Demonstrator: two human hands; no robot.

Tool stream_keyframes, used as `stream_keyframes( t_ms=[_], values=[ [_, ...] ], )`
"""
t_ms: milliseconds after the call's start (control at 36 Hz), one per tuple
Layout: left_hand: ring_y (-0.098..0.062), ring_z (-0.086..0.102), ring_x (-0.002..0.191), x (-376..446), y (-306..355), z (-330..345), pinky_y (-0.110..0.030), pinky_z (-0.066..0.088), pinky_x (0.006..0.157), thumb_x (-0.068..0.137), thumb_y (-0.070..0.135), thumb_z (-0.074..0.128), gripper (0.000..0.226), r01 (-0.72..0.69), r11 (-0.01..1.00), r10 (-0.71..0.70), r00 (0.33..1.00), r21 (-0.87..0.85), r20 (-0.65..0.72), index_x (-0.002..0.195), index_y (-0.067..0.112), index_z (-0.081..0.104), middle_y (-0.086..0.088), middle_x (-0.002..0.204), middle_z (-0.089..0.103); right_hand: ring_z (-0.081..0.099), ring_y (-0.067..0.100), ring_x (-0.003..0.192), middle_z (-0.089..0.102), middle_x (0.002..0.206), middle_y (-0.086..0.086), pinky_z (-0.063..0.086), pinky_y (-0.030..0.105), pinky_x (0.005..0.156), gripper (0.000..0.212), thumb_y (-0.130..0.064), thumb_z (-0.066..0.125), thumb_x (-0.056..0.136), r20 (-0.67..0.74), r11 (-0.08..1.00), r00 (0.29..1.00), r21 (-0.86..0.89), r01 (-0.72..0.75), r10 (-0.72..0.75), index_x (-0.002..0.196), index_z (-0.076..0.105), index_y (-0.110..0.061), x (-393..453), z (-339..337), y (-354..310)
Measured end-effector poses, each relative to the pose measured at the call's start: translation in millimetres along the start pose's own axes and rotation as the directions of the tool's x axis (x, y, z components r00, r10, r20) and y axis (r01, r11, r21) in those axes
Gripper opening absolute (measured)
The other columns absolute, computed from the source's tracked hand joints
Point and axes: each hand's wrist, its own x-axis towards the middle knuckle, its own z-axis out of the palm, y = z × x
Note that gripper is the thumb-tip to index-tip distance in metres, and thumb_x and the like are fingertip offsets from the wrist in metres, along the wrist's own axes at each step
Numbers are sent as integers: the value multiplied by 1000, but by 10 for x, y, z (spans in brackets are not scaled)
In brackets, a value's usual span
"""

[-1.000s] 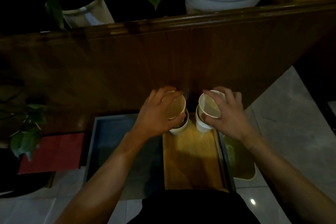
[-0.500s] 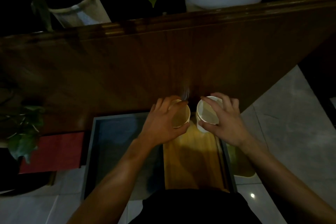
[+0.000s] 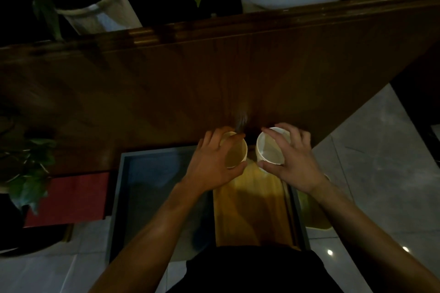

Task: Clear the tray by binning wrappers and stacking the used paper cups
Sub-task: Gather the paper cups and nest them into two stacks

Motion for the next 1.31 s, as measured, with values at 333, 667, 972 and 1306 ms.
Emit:
stream_keyframes(
  t_ms=[333,667,972,1306],
  values=[
    [-24,42,119,-24,9,63,-46,49,91,78,70,45,71,-19,997,21,1000,81,-21,139,36,32,-1,140,39,28,27,119,28,142,-2,44,44,89,88,-62,72,68,-23,998,1000,-64,-13,11,142,30,-41,-32,19,3],
    [-21,27,135,-112,28,10,-50,42,98,78,74,43,78,-25,991,27,999,130,-18,144,38,27,2,148,32,27,31,128,20,152,0,42,51,98,97,-59,74,68,-7,994,999,-101,-46,46,146,19,-44,-139,-46,-136],
    [-23,40,134,-720,56,-100,-43,44,101,85,60,53,65,69,994,-88,964,-84,-252,139,25,42,-3,145,41,22,35,137,20,154,5,39,56,103,86,-60,64,78,-137,985,978,-35,-166,160,148,23,-33,-535,-64,-310],
    [-15,52,114,-1381,-219,62,-36,52,88,92,50,51,41,67,965,-120,972,-253,-200,118,21,65,3,123,58,42,30,124,48,136,3,46,50,94,52,-57,44,89,-173,954,939,17,-299,297,130,52,-26,-1285,305,-584]
  ],
)
